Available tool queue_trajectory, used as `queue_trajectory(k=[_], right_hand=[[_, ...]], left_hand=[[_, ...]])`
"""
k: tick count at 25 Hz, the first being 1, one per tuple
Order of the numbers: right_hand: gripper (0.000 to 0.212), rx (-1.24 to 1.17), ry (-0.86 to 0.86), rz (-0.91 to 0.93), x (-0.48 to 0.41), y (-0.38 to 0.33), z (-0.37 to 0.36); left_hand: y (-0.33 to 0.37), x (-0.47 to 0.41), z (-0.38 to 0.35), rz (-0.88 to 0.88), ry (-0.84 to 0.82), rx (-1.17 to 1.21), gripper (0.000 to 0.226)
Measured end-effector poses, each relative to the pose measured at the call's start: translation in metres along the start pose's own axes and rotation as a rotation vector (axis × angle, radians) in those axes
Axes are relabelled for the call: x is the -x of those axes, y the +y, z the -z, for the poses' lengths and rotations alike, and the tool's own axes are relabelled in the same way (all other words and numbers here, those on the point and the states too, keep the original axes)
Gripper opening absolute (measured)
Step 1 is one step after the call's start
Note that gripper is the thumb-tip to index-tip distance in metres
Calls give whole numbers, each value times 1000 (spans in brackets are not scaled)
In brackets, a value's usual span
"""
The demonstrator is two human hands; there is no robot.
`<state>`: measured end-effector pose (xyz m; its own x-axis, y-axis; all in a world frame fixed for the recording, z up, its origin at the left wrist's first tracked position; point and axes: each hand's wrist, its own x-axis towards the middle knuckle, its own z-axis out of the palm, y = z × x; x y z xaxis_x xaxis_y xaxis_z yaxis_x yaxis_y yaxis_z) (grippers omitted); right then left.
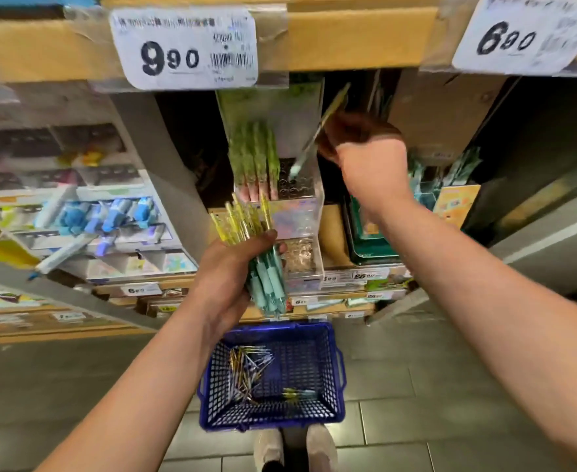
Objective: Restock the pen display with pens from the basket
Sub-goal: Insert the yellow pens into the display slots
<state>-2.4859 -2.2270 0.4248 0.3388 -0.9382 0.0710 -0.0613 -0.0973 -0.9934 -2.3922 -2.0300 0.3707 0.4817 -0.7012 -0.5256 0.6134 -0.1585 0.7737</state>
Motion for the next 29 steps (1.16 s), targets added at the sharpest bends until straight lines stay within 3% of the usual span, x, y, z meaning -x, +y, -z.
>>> queue_trajectory(k=[3, 9, 16, 21, 23, 26, 29], right_hand=[[8, 122, 11, 134, -29, 2, -26], [22, 513, -82, 247, -30, 10, -50], [28, 905, -292, 231, -28, 14, -50], [25, 1049, -316, 104, -29, 7, -51], [23, 886, -330, 16, -13, 7, -37], [26, 391, -485, -264, 31, 6, -13], [18, 340, -636, -313, 60, 11, -5]], left_hand=[[-2, -8, 0, -10, -30, 20, 13], [-4, -10, 1, -26, -51, -1, 21], [-1, -11, 1, -21, -61, -25, 16], [0, -12, -1, -7, -75, -25, 6], [0, -13, -2, -7, -69, -22, 6], [0, -13, -3, -13, -63, -22, 17], [-1, -11, -6, -55, -103, -71, 22]])
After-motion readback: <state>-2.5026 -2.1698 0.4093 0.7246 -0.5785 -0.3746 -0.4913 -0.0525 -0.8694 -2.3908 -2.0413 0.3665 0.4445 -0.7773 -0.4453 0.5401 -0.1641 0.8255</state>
